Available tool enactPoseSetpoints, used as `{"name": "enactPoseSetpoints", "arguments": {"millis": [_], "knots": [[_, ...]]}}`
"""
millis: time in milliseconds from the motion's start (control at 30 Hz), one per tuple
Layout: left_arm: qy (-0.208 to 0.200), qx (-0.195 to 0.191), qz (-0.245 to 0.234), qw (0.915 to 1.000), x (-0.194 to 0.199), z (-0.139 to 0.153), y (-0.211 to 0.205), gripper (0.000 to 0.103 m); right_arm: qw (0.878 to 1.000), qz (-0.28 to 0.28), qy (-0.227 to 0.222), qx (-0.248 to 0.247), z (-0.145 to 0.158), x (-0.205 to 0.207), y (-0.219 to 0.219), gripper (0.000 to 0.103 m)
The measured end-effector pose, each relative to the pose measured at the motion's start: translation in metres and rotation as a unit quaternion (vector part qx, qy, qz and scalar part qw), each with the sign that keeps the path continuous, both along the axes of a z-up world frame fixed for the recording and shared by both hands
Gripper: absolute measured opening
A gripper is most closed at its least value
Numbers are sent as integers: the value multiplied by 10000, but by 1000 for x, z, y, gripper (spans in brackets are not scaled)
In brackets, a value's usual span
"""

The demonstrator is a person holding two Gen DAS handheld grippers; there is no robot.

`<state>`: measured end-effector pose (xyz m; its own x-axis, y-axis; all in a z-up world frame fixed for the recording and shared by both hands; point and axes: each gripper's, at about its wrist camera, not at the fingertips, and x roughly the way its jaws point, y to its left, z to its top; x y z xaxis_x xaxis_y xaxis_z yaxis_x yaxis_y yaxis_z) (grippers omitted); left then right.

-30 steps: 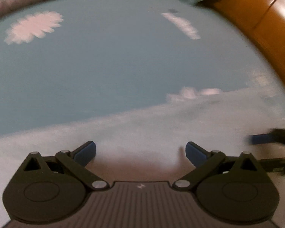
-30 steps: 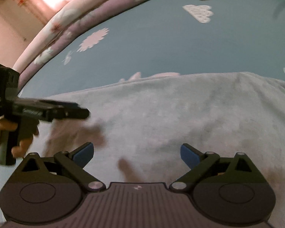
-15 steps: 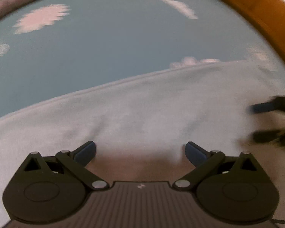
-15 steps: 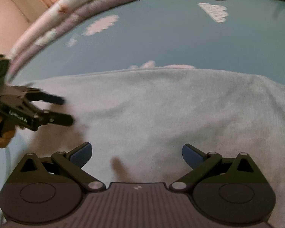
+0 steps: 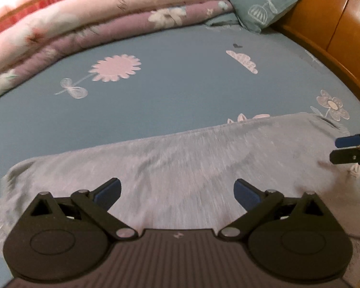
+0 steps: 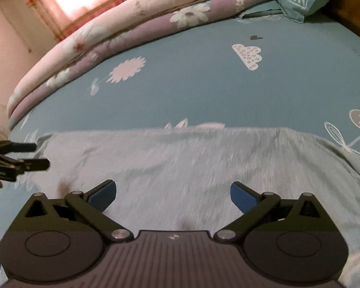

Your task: Fold clothes

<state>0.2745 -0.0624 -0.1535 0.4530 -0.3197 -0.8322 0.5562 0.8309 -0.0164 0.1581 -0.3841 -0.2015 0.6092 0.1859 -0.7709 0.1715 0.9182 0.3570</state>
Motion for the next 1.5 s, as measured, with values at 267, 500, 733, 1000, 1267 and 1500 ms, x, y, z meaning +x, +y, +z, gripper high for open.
{"name": "enactPoseSetpoints", "arguments": {"millis": [267,500,733,1000,1267,1500], "knots": [[261,-255,-89,9993,-122,17,56,100,9990,348,209,-193,46,-92,55,103],[841,-217,-158,9961,-220,-56,96,100,9896,902,758,-823,-15,-147,158,103],[916,-114,625,9938,-239,-114,131,99,9695,1616,911,-1598,-91,-158,237,103],[1131,-24,1584,9809,-265,-132,193,99,9695,1503,970,-1676,-110,-162,249,103],[1148,-391,1968,9729,-270,-130,213,99,9696,1434,968,-1728,-111,-161,252,103],[57,-614,3144,9473,-296,-74,301,94,9683,1501,1008,-1726,-110,-160,251,103]]}}
